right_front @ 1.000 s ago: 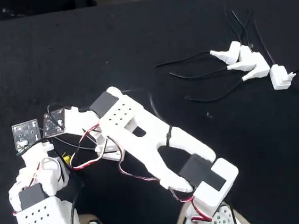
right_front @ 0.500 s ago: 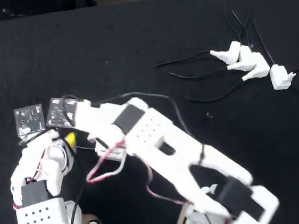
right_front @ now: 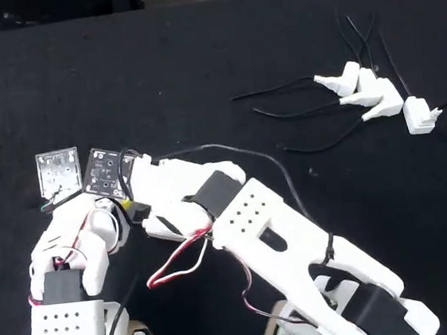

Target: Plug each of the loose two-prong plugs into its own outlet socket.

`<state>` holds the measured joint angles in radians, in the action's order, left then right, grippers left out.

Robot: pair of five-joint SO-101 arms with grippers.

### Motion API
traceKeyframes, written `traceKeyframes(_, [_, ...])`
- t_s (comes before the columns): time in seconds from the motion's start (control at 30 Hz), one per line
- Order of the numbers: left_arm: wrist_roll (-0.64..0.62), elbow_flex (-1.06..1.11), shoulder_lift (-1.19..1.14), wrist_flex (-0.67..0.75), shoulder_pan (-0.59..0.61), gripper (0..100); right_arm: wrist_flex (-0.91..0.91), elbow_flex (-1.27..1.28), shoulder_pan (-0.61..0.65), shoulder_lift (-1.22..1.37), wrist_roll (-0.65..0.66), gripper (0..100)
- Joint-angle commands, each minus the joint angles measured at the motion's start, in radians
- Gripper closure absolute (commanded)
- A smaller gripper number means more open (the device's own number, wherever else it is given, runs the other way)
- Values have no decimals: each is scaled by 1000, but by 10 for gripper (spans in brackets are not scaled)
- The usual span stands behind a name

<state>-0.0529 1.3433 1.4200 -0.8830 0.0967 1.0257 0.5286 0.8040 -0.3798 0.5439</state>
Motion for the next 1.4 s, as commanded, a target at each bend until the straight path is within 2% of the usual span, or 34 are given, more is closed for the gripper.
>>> traceKeyframes(0.0, [-9, -24, 6, 12, -25, 751, -41, -12, -9, -54, -21, 988])
traceKeyframes(0.8, [-9, 27, 8, 6, -27, 751, -77, -28, -9, -47, -161, 988])
traceKeyframes(1.17, [-11, 27, 8, 5, -28, 751, -104, -24, -9, -44, -276, 988])
traceKeyframes(1.37, [-11, 27, 8, 5, -28, 751, -106, -31, -9, 21, -285, 988])
